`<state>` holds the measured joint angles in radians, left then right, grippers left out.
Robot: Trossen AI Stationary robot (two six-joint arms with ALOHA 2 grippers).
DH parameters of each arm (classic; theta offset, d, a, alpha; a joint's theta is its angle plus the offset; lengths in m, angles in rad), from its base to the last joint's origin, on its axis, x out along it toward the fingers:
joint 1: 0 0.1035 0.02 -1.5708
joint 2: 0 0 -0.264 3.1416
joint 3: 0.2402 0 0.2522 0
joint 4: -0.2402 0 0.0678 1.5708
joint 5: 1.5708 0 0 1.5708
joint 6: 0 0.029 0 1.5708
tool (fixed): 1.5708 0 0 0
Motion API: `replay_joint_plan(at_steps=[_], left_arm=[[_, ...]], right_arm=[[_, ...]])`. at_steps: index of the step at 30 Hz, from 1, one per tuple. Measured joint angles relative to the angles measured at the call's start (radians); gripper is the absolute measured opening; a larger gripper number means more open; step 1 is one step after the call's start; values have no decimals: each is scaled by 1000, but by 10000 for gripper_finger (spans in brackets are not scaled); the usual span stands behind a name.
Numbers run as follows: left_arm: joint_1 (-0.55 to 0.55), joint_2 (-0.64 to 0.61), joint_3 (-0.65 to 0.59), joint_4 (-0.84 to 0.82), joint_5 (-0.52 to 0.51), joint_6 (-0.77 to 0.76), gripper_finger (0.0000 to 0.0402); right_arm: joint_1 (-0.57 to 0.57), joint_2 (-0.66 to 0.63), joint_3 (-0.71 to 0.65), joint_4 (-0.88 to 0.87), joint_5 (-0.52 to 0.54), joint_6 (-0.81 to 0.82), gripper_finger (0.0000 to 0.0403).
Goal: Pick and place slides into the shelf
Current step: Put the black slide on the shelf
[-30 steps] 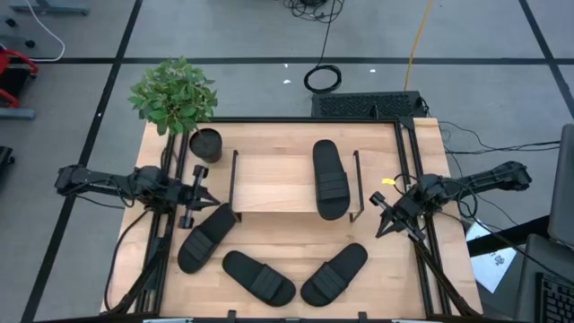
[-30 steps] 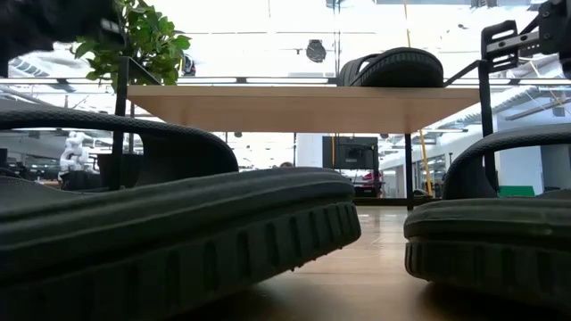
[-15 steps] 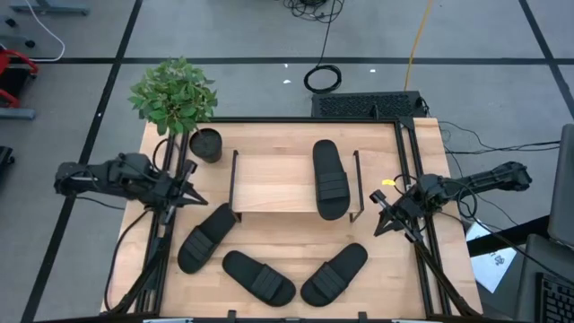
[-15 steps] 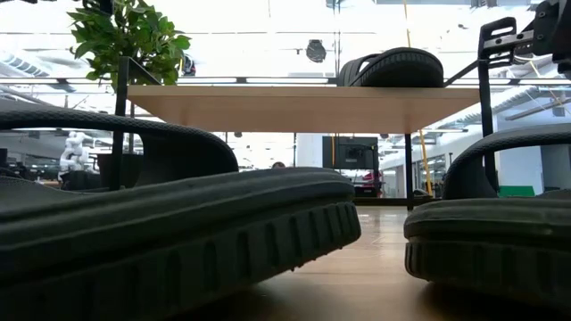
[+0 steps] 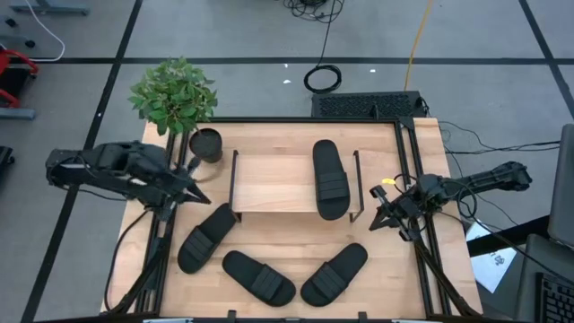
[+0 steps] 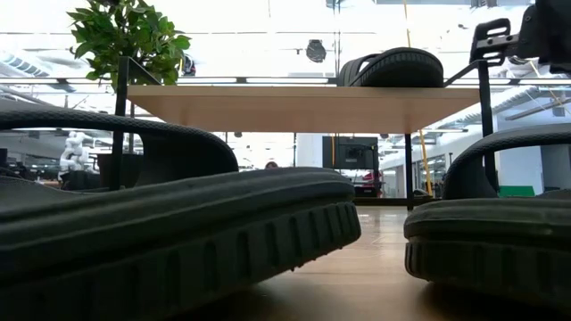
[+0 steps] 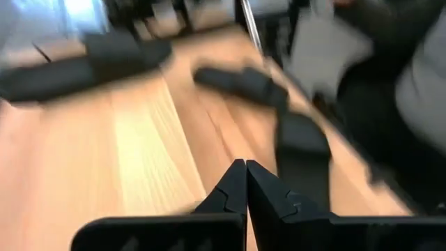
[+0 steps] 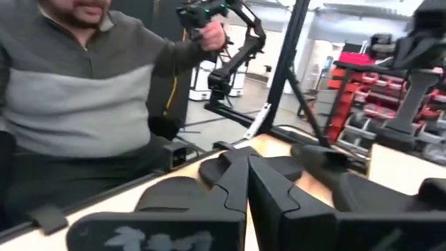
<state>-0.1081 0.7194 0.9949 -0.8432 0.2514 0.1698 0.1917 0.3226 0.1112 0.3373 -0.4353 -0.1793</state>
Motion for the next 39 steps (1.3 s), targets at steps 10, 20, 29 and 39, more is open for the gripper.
replay_joint_plan(at_steps=[10,20,29,39], left_arm=[[-1,285,92,-463,189,249,8],[-6,368,79,-530,65,137,8],[-6,336,35,-419,97,175,77],[10,319,-173,-303,210,28,215]], right_arm=[[0,1,0,64,20,6,0],[0,8,0,118,27,-79,0],[0,16,-11,123,147,-93,0],[0,15,-11,139,145,-88,0]])
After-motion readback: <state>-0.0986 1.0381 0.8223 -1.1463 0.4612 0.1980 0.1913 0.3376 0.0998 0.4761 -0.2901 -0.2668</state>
